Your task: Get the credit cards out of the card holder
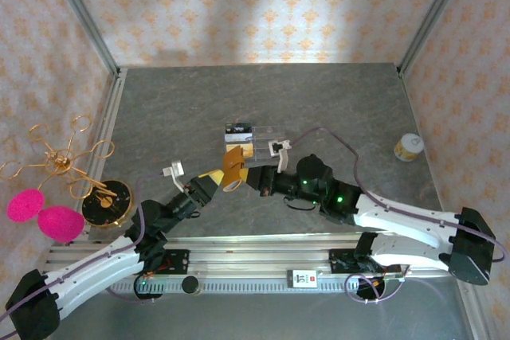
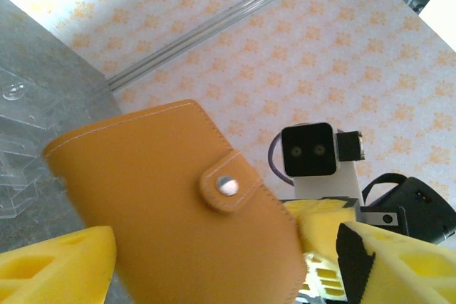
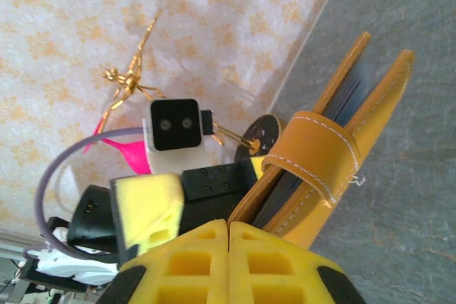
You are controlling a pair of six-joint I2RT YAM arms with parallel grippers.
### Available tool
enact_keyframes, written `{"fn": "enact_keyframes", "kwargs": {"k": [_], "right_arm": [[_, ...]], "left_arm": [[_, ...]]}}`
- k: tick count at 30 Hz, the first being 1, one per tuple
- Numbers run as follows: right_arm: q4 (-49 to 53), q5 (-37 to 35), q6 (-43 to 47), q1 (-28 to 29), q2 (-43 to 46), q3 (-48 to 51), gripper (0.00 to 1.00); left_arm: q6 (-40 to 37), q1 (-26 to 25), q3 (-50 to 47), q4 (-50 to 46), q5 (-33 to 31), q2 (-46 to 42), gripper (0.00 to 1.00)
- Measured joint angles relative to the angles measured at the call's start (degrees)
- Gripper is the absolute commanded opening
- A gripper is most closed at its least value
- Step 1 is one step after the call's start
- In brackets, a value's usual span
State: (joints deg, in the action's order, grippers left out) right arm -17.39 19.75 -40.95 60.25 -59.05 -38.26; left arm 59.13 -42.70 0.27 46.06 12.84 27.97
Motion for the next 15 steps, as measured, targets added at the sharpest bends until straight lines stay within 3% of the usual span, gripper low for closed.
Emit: {"fn": "enact_keyframes", "kwargs": {"k": [4,6,15], "right_arm": [[-0.24,-0.39,0.02,0.22,1.51,-0.55,0.0],[-0.31,-0.22,0.07,0.61,1.11,-1.46,0.0],[-3.21,1.16,0.0,1.46,-1.99,-1.6,0.0]], "left_arm": [[0.13,0.0,0.0,0.02,-0.44,-0.39,0.84],[0.42,0.0,0.0,0.44,-0.44,-0.44,0.79],[1.75,0.0,0.0,8.39,1.25,2.82,0.32]]}}
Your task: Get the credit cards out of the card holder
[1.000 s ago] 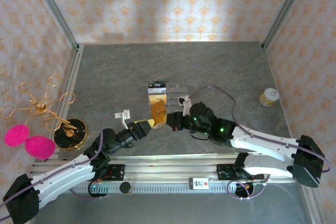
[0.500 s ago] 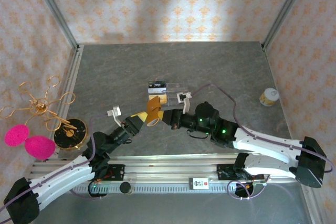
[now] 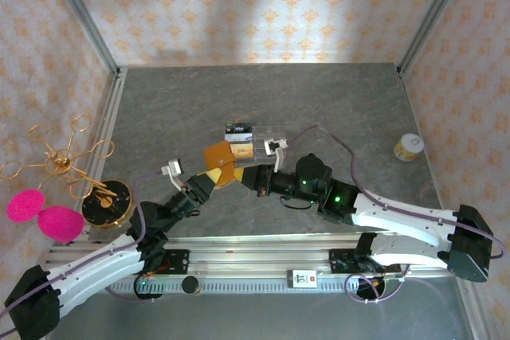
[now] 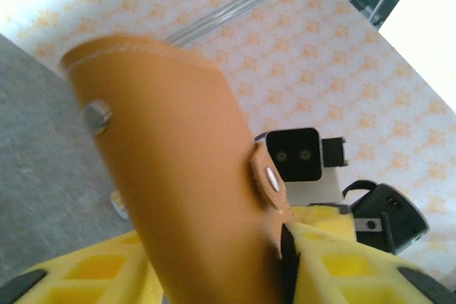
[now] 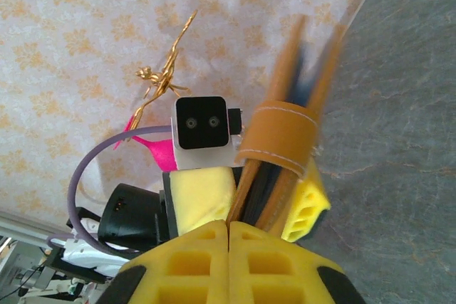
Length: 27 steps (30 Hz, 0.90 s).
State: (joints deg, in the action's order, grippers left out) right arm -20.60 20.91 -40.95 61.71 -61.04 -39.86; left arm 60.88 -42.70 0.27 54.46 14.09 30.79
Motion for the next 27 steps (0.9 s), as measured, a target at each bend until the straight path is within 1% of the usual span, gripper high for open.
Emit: {"fn": "enact_keyframes", "kwargs": {"k": [3,5,8,9,10,11,13,14,16,19,22,25,27], "right_arm": [[0.57,-0.87,-0.11,-0.13,0.04,0.55,0.0],[1.49,-1.66,-0.46,-0.26,0.11,1.11,0.0],[3.54,-3.17,-0.63,-0.31,0.13,1.53,0.0],[4.76,-4.11,-0.57,-0.33,0.11,1.49,0.03],[6.45,-5.27,-0.48,-0.37,0.04,1.42,0.09],[8.48,-6.64,-0.35,-0.44,-0.2,1.31,0.16],[14.03,-10.49,0.22,-0.61,-1.03,0.66,0.33],[15.89,-11.98,0.11,-0.63,-1.07,0.61,0.39],[19.61,-15.26,0.24,-0.63,-0.63,0.61,0.46],[22.69,-19.21,-0.13,-0.42,1.18,0.59,0.52],[25.86,-23.47,-0.74,0.55,2.45,-0.63,0.54],[27.3,-26.01,-1.84,1.92,1.33,-2.75,0.55],[27.56,-26.84,-3.04,2.82,-1.42,-4.52,0.55]], "left_arm": [[0.48,0.0,0.0,0.22,0.28,-0.9,0.22],[0.57,0.0,0.0,-0.07,0.31,-2.05,0.19],[0.07,0.0,0.0,-2.38,0.48,-3.06,0.08],[-0.52,-0.02,0.0,-3.15,0.42,-3.02,0.01],[-0.57,-0.07,0.0,-3.58,0.42,-2.78,0.0],[-0.85,-0.28,0.0,-4.09,0.44,-2.4,0.0],[-2.12,-1.46,0.0,-5.35,-0.02,-1.03,0.0],[-2.97,-2.32,0.0,-6.36,-0.61,-0.09,0.0],[-5.55,-5.05,0.42,-10.21,-2.78,2.84,0.0],[-9.03,-9.2,2.32,-15.96,-7.13,8.02,0.0],[-12.37,-12.96,5.31,-20.63,-12.22,13.33,0.0],[-15.74,-16.68,8.96,-23.89,-17.86,17.14,0.0],[-17.49,-18.69,11.08,-24.72,-21.29,18.86,0.0]]}}
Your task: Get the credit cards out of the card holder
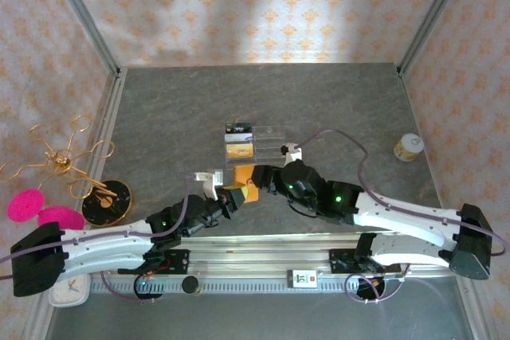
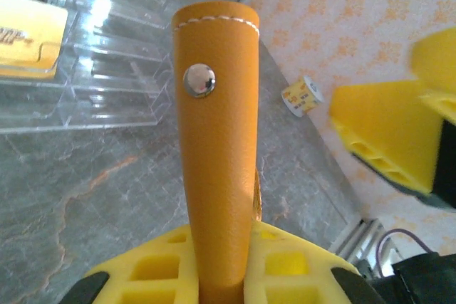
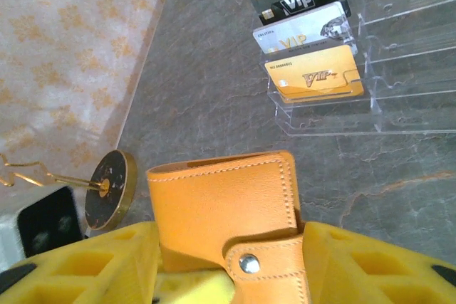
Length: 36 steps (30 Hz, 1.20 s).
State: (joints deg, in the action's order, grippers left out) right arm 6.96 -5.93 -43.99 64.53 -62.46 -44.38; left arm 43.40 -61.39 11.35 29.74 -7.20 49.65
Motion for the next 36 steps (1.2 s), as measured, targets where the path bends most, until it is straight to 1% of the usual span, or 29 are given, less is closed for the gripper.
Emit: {"fn": "enact_keyframes", "kwargs": {"k": [3,6,14,17,21,24,26,32,36], "right_arm": [[0.33,-0.74,-1.05,0.9,-4.02,-1.51,0.56],[0.59,-0.74,-1.33,1.11,-5.68,-1.62,0.56],[0.59,-0.02,-1.9,1.16,-11.1,-3.56,0.55],[0.76,0.11,-2.03,1.16,-12.24,-4.61,0.49],[1.25,0.2,-1.95,1.36,-13.31,-6.16,0.26],[1.2,0.35,-2.25,1.44,-13.7,-6.34,0.12],[1.36,0.35,-2.32,1.42,-13.79,-6.23,0.0],[3.69,-0.83,-2.32,-1.88,-13.42,-1.16,0.0],[4.04,-0.83,-2.29,-4.48,-10.78,2.73,0.0]], "left_arm": [[-1.49,-0.85,0.94,0.04,-3.04,0.74,0.0],[-2.05,-0.87,0.94,0.04,-4.87,0.87,0.0],[-3.26,-0.87,0.81,-0.09,-5.95,0.72,0.0],[-3.69,-0.87,0.79,-0.59,-6.62,0.46,0.0],[-4.31,-0.87,0.35,-1.01,-6.95,-1.14,0.0],[-4.5,-0.87,0.26,-2.14,-6.97,-2.08,0.0],[-4.52,-0.87,0.24,-2.64,-6.99,-2.29,0.0],[-4.46,-0.9,0.24,-1.75,-6.45,-3.08,0.0],[-4.28,-1.51,0.24,-2.23,-5.05,-3.15,0.0]]}}
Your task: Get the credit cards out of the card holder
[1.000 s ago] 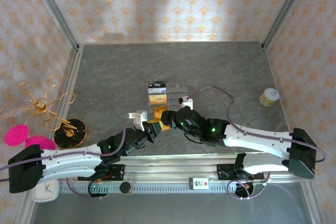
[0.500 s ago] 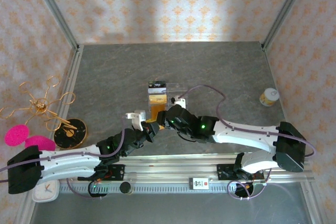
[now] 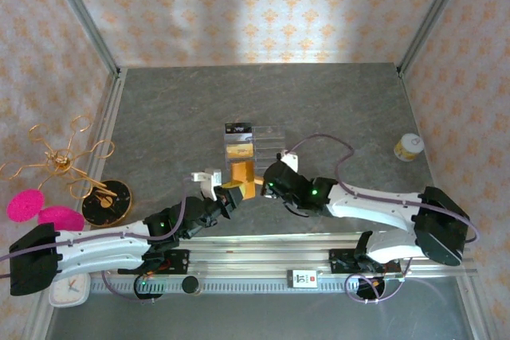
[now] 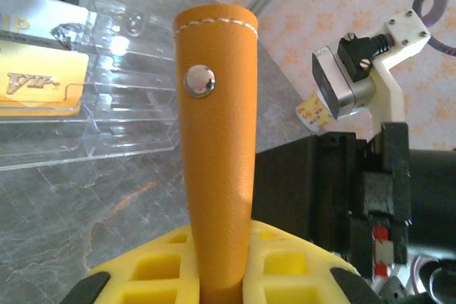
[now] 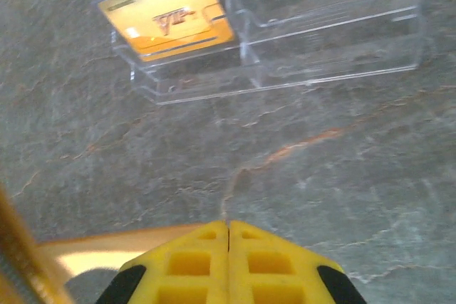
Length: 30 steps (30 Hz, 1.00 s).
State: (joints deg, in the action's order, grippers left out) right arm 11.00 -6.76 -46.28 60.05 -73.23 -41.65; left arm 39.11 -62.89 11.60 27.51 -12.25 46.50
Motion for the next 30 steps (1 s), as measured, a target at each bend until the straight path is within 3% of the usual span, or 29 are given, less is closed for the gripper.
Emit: {"fn": "enact_keyframes", "kwargs": {"k": [3,8,14,21,30], "right_arm": [[0.72,-0.66,1.16,-1.42,3.1,2.91,0.03],[0.55,-0.87,5.77,-1.62,11.39,6.88,0.42],[-9.18,2.16,9.44,-1.66,26.99,13.31,0.71],[-16.31,12.63,9.33,-1.66,20.35,13.14,0.68],[-17.53,14.97,8.44,-1.62,16.81,12.85,0.53]], "left_arm": [[0.09,0.39,-0.02,0.2,0.17,-1.09,0.0],[1.16,2.1,-1.22,1.49,2.86,-3.04,0.0],[1.53,2.21,-1.95,1.53,4.63,-4.72,0.0],[1.55,2.21,-2.75,2.8,5.86,-4.92,0.0],[1.97,2.21,-2.84,3.65,5.95,-5.75,0.0]]}}
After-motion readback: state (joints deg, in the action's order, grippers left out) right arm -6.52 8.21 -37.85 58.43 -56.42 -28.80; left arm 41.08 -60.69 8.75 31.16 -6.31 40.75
